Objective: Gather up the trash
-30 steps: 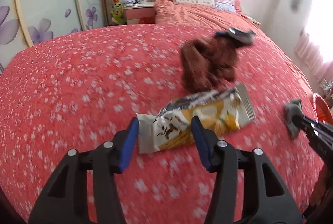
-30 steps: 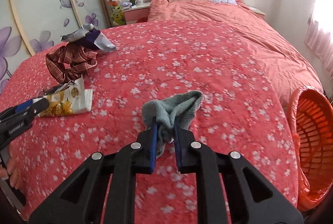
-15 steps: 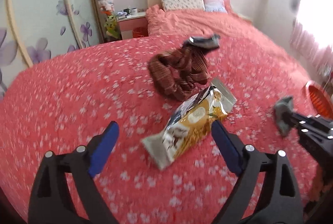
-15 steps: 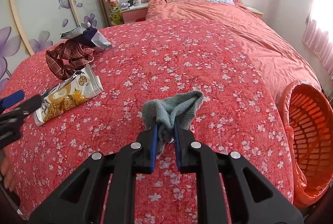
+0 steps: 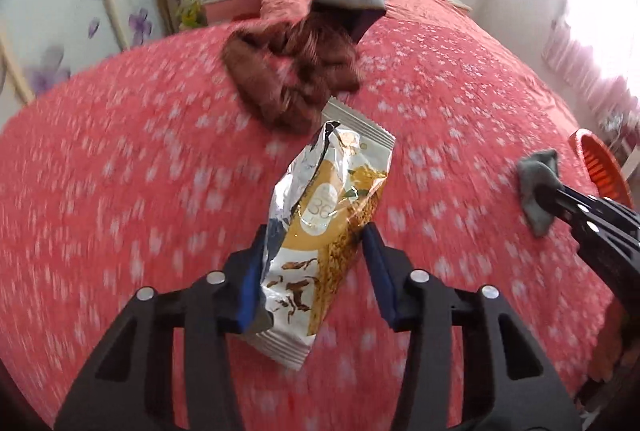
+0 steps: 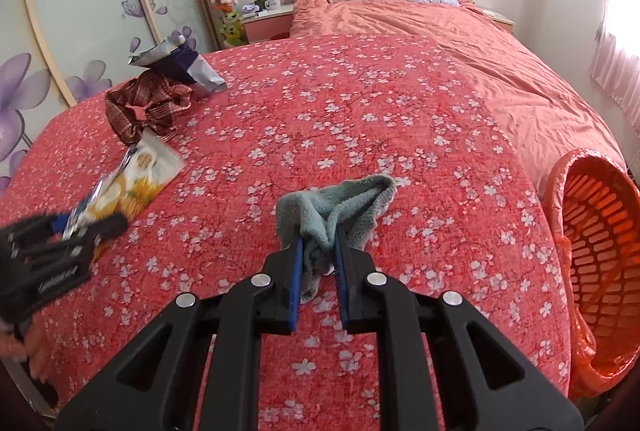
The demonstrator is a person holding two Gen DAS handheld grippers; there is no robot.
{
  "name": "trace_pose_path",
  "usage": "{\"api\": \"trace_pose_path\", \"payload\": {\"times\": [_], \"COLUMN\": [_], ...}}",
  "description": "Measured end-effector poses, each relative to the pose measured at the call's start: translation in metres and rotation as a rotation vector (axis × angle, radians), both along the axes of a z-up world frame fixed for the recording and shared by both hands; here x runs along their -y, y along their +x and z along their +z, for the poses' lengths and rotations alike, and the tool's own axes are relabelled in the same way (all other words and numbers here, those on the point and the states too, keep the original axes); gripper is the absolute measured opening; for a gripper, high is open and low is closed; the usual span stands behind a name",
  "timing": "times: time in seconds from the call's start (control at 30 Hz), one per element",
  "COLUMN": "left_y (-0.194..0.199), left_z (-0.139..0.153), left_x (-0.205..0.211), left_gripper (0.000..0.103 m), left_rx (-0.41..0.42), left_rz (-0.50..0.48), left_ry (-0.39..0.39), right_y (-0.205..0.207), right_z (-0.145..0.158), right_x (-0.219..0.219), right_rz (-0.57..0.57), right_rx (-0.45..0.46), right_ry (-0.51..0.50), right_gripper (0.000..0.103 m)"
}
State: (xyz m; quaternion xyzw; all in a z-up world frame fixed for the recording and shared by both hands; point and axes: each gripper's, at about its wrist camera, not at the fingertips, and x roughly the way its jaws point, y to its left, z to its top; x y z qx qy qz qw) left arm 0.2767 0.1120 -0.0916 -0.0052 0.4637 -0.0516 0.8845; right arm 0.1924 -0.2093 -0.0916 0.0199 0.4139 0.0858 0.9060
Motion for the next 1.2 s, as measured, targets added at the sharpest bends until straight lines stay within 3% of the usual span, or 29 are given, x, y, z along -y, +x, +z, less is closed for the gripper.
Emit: {"api": "trace_pose_path", "payload": {"times": [0.07, 0.17, 0.47, 0.6, 0.67, 0.93, 1.2], "left_y": [-0.014, -0.022, -0.010, -0.008, -0.010, -0.019, -0.020], "left_z": [0.001, 0.000, 0.000, 0.001, 0.002, -0.002, -0.002], "left_x": [-0.008, -0.014, -0.010, 0.001, 0.001, 0.011, 0.010], "left_gripper": [0.050, 0.065, 0.063, 0.054, 0.054, 0.055, 0.055], "left_rx": [0.004, 0.019, 0.015, 0.020, 0.017, 0.057, 0.057], "left_rz": [0.035, 0.092, 0.127, 0.111, 0.098, 0.081, 0.080], "left_ry": [-0.015, -0.011, 0.019, 0.031, 0.008, 0.062, 0.069], "right_y": [-0.002, -0.002, 0.004, 0.007, 0.005, 0.002, 0.003], "right_z": [-0.001, -0.001, 0.000, -0.001, 0.000, -0.003, -0.004], "right_x": [-0.001, -0.005, -0.011, -0.014, -0.013, -0.009, -0.001], "right_rz": [0.006, 0.009, -0.004, 0.004, 0.008, 0.004, 0.002], "right_rx": [0.003, 0.004, -0.001, -0.003, 0.000, 0.000, -0.007], "right_ry": [-0.004, -0.009, -0.028, -0.033, -0.032, -0.010, 0.022], "right_gripper": [0.015, 0.016, 0.025, 0.021, 0.020, 0.021, 0.021]}}
